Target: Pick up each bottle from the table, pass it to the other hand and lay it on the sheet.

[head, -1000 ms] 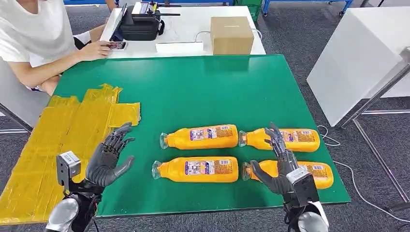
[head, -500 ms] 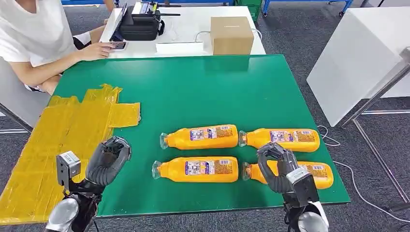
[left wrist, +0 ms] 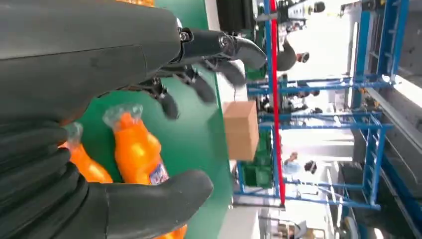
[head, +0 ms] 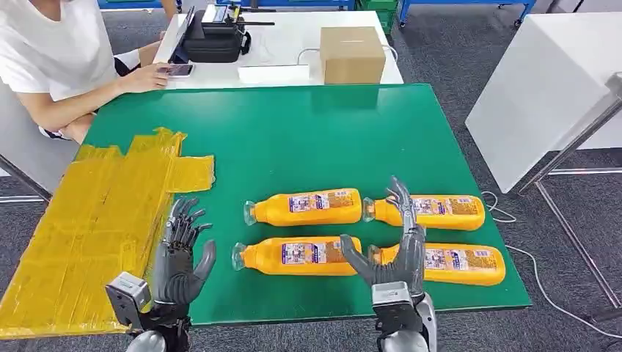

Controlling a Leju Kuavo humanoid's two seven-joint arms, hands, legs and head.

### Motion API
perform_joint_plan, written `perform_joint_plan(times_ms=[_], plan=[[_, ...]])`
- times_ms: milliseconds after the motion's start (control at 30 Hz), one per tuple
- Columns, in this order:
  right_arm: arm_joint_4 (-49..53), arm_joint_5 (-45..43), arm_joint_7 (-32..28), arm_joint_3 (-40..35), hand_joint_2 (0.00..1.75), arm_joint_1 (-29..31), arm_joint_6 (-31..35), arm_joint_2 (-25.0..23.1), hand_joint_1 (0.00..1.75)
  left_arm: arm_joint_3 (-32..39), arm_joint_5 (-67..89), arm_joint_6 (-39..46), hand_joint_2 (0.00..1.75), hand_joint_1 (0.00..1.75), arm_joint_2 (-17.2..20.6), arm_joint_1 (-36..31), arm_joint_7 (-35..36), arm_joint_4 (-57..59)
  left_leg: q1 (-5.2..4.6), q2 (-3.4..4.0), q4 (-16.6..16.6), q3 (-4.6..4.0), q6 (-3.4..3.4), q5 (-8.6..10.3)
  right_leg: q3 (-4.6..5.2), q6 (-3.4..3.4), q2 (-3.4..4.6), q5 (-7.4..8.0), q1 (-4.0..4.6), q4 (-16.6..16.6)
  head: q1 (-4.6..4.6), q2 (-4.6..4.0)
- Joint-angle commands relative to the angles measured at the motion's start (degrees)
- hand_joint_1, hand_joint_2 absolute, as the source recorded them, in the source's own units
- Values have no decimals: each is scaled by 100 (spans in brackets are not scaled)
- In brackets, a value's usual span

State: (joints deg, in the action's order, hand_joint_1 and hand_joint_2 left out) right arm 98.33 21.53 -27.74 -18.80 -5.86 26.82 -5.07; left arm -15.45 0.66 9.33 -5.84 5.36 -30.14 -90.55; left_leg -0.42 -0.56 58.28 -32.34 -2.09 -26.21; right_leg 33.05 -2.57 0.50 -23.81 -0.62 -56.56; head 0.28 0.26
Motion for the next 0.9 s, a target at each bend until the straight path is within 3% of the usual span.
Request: perform_joint_plan(times_ms=[33,67,133,233,300,500,733,900], plan=[[-492,1338,433,-260,175,443,491,233,0,-6,-28,-170,175,0,-116,-134,44,431,13,18,-11,22,19,-6,-21,12,7,2,14,18,-2,0],[-504,1347,445,-261,175,474,494,234,0,-4,-28,-170,175,0,-119,-139,44,445,7,17,-7,16,11,-4,-14,6,8,3,7,10,-4,0],[-915,2554,1378,-311,175,773,386,420,0,59,-14,-258,175,0,-156,-134,69,479,10,15,-12,21,16,-2,-21,9,3,5,11,19,-2,0],[-1381,3187,1967,-414,175,1196,2,630,0,134,28,-351,175,0,-205,-158,115,500,12,22,-14,26,16,0,-25,8,10,8,13,23,-2,0],[-1453,3187,1973,-412,175,1282,-11,649,0,157,34,-372,175,0,-219,-174,124,507,10,24,-10,21,14,3,-20,6,14,10,11,19,-2,0],[-2045,2847,2252,-578,175,2130,-1246,1100,0,198,56,-574,175,0,-225,-303,148,645,8,24,-8,17,10,8,-17,1,15,14,9,15,-2,0],[-2203,2802,2266,-571,175,2305,-1344,1120,0,212,53,-602,175,0,-242,-343,149,698,3,8,-6,14,7,12,-16,-3,0,12,5,12,-2,0],[-2940,2613,2276,-753,175,3045,-1903,1090,0,162,-24,-810,175,0,-263,-513,183,919,5,27,-5,16,12,9,-14,-1,16,15,7,10,-2,0]])
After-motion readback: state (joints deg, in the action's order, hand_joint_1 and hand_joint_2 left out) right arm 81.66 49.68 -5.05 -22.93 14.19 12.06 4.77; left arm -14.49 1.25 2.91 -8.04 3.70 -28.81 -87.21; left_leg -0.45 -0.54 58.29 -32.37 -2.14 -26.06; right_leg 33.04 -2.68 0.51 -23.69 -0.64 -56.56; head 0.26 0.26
